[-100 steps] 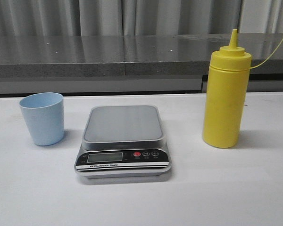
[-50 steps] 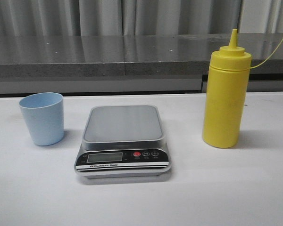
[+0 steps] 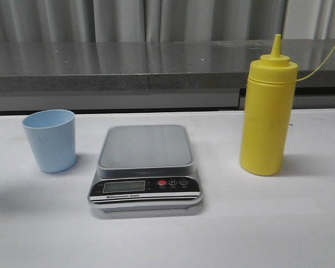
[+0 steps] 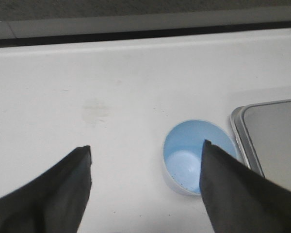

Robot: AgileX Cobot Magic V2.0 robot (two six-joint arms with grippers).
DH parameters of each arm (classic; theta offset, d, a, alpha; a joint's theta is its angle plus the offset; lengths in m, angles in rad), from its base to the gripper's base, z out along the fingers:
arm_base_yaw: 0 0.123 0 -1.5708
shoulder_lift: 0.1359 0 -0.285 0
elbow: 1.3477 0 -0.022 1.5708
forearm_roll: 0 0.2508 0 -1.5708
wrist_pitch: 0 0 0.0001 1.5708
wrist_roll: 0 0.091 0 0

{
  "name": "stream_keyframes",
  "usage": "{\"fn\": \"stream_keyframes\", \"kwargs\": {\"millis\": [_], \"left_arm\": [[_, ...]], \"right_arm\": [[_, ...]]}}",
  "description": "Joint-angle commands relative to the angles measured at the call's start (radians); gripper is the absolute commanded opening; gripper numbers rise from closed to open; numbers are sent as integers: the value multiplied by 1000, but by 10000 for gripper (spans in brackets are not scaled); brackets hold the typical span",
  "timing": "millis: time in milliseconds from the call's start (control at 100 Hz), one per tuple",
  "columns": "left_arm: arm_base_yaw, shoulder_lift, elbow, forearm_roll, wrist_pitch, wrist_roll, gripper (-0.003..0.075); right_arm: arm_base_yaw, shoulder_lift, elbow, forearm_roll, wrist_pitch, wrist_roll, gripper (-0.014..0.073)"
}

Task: Pour seasoning into cup on scale with both arms
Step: 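Lower the left gripper onto the light blue cup and grasp its rim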

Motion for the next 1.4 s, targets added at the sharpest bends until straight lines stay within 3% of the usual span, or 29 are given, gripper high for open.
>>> {"fn": "stream_keyframes", "kwargs": {"millis": [0, 330, 800, 940, 1250, 1390], "left_arm": [[-23, 38, -91, -14, -7, 0, 463], [-27, 234, -273, -53, 250, 0, 463], [-27, 392, -333, -62, 274, 0, 450], [-27, 416, -334, -62, 270, 0, 374], [-27, 433, -334, -66, 270, 0, 69], [-27, 433, -334, -66, 268, 0, -19]], "right_arm": [[-3, -23, -16, -4, -87, -2, -68], [-3, -23, -16, -4, -87, -2, -68], [-3, -23, -16, -4, -87, -2, -68], [-3, -23, -16, -4, -87, -2, -68], [-3, -23, -16, -4, -87, -2, -68], [-3, -23, -16, -4, -87, -2, -68]]}}
